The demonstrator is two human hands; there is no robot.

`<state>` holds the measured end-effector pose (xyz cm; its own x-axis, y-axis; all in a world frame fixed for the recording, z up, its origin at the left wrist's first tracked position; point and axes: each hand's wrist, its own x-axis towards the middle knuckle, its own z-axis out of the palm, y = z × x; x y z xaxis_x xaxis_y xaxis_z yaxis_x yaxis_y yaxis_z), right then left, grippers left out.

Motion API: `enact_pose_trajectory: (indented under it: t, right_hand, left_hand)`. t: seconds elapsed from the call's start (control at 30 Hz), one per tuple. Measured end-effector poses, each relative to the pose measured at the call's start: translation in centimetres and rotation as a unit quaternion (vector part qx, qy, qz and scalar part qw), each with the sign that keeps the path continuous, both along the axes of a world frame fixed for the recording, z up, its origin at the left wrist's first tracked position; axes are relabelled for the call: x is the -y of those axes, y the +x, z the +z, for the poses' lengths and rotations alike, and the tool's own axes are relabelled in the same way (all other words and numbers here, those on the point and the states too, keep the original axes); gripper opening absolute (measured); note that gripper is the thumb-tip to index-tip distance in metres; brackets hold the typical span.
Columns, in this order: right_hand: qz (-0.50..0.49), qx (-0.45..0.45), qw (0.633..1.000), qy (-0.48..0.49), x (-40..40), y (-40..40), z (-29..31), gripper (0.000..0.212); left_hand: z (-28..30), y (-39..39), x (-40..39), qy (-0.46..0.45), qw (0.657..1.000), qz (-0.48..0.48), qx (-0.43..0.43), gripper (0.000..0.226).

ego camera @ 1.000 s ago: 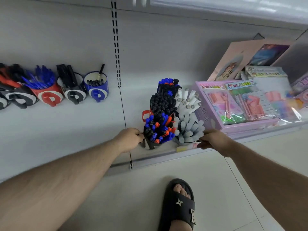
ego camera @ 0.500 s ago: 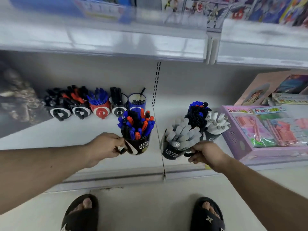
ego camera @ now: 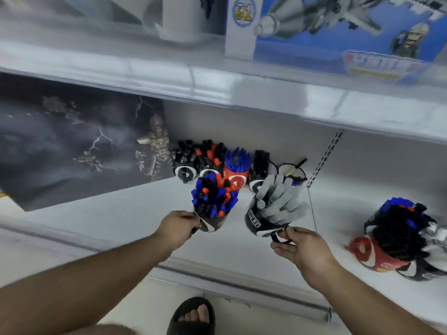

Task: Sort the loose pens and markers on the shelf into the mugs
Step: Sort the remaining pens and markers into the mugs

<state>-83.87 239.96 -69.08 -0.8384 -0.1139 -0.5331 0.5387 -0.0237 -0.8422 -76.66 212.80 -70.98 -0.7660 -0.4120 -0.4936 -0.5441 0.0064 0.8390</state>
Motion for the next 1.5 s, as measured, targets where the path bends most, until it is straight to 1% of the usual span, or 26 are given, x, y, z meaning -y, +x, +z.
enact_pose_trajectory:
  t: [0.1,0.2,0.37,0.43,0.5,0.6,0.73,0.97,1.33,1.5]
  right_hand:
    - [0.009,0.022,1.000,-0.008,3.4,-0.3,-1.3,0.019]
    - [0.029,0.046,0.998,-0.012,6.0,-0.5,-2.7,0.025]
    - [0.045,0.039,0.997,0.040,9.0,-1.2,-4.2,0.021]
    - [0.046,0.042,0.997,0.042,9.8,-1.6,-4.7,0.020]
    - [0.051,0.042,0.997,0.042,10.6,-2.1,-5.0,0.020]
    - [0.064,0.033,0.997,0.042,11.8,-2.9,-5.2,0.022]
    - [0.072,0.030,0.997,0.023,13.7,-3.6,-5.1,0.022]
    - [0.102,0.020,0.994,0.045,17.1,-4.5,-6.1,0.018]
    - [0.093,0.058,0.993,0.036,20.7,-4.7,-7.1,0.015]
    - [0.067,0.074,0.995,0.018,23.0,-4.6,-7.5,0.012]
  left_hand:
    - [-2.4,0.5,1.6,0.001,1.000,0.026,0.007,0.044]
    - [-3.8,0.3,3.2,0.010,0.997,0.079,0.008,0.049]
    - [-4.6,-1.3,7.7,0.005,0.987,0.164,-0.001,0.030]
    - [-5.2,-2.3,9.6,-0.005,0.981,0.193,-0.005,0.020]
    - [-5.8,-3.3,11.2,-0.016,0.976,0.216,-0.005,0.018]
    - [-6.5,-4.6,12.8,-0.033,0.975,0.220,0.004,0.022]
    - [-7.3,-6.0,13.7,-0.040,0.977,0.211,0.012,0.020]
    - [-7.9,-7.8,13.9,-0.043,0.976,0.213,0.002,0.018]
    - [-8.5,-8.3,13.7,-0.056,0.976,0.210,-0.010,0.023]
    - [-9.1,-8.2,13.4,-0.038,0.976,0.215,-0.014,0.028]
